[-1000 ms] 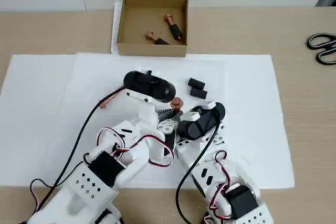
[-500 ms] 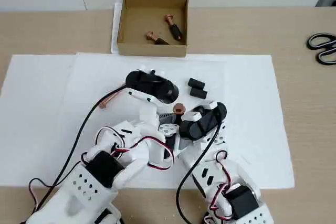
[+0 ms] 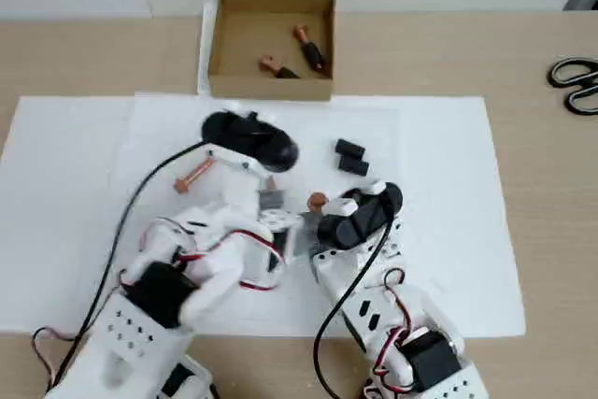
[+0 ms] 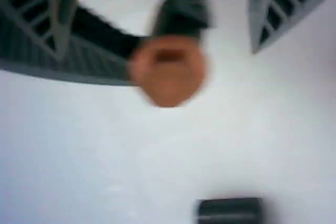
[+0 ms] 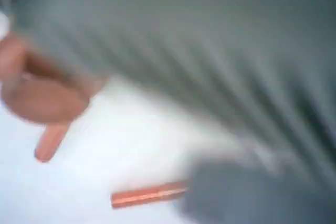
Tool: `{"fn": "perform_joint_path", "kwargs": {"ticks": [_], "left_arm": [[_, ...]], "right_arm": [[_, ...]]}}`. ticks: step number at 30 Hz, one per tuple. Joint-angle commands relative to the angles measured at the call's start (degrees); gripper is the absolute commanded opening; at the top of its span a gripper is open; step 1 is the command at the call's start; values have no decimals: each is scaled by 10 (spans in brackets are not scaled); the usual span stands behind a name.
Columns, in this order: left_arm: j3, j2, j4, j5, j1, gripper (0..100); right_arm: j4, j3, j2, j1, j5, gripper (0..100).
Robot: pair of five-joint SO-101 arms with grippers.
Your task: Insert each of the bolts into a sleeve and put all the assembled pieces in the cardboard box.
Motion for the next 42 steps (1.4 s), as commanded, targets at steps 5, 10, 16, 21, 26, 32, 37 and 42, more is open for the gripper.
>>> {"fn": "perform_joint_path", "kwargs": {"ticks": [5, 10, 16, 21, 26, 32, 37, 42], "left_arm": [[-34, -99, 46, -118, -167, 221], [-33, -119, 89, -121, -230, 221], [-33, -86, 124, -118, -234, 220], [-34, -81, 120, -118, -235, 218], [-34, -81, 120, -118, -235, 218], [-33, -81, 120, -118, -236, 218], [-32, -78, 120, -118, -236, 218], [-24, -77, 119, -119, -236, 218]], "right_arm": [[-14, -12, -5, 3, -2, 4], [3, -17, -4, 81, -1, 4], [69, -136, 33, 172, 43, 4], [16, -311, 242, 175, 58, 4], [-74, -517, 521, 174, 57, 4], [-212, -746, 831, 174, 56, 4], [-313, -904, 1054, 172, 57, 4], [-337, -1068, 1233, 153, 59, 4]]}}
